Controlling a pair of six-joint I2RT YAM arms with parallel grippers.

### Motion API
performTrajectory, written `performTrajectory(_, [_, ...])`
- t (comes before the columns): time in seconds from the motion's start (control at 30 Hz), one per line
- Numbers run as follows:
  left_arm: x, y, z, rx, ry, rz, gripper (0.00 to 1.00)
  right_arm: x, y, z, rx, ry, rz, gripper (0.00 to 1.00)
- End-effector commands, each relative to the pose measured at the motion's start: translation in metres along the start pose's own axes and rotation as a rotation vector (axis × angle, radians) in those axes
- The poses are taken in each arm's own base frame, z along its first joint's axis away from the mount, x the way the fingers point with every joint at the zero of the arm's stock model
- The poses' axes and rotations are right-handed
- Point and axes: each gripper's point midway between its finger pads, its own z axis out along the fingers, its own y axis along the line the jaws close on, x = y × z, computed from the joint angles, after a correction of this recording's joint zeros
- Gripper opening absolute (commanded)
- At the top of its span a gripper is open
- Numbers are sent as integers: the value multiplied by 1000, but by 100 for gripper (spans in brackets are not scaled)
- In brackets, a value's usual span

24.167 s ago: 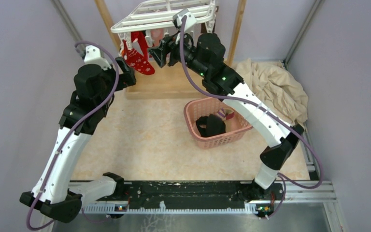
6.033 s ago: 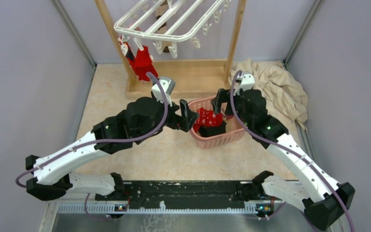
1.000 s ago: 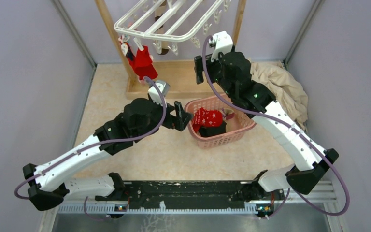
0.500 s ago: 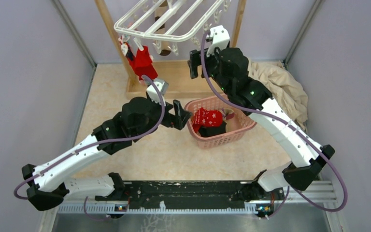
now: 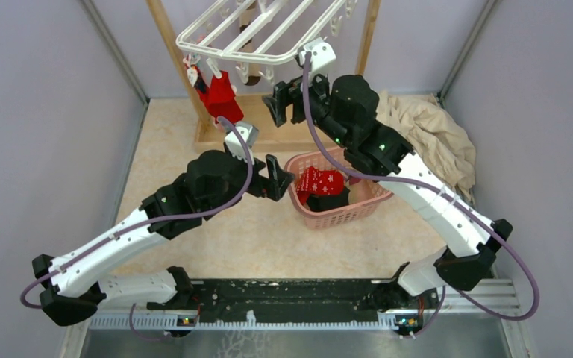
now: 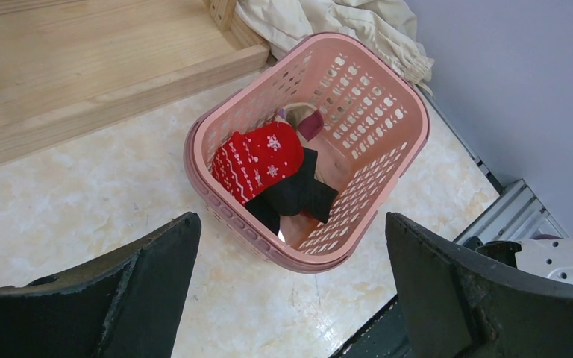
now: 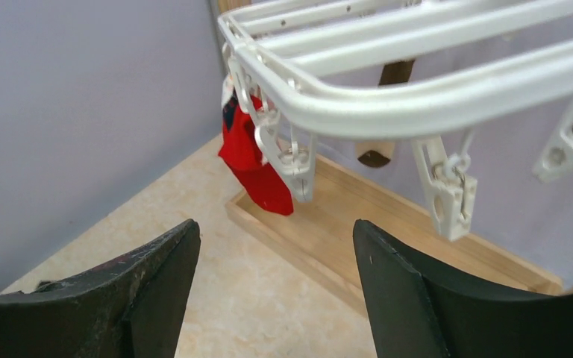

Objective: Remove the socks clipped to the hanger
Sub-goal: Adjust the hanger on the clothesline.

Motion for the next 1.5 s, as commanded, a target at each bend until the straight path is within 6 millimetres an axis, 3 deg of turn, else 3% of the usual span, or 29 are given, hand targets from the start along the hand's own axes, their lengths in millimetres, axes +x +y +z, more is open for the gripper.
performTrajectory(0.0, [-9, 2, -7, -7, -23, 0, 99, -44, 14, 8, -35, -130, 7, 75])
performTrajectory(0.33, [-8, 5, -10, -18, -20, -1, 99, -40, 7, 59, 41, -137, -41, 75])
performTrajectory(0.5, [-7, 6, -10, -21, -17, 6, 99, -43, 2, 70, 80, -157, -38, 71])
performTrajectory(0.83, [-3, 11, -14, -18, -42, -8, 99, -39, -28, 82, 204, -108, -32, 43])
performTrajectory(1.23, [7, 0, -12, 61, -23, 18, 99, -11, -91, 79, 362, 16, 9, 39])
performTrajectory(1.47, [11, -1, -12, 74, -14, 22, 99, -10, -126, 71, 412, 19, 43, 38])
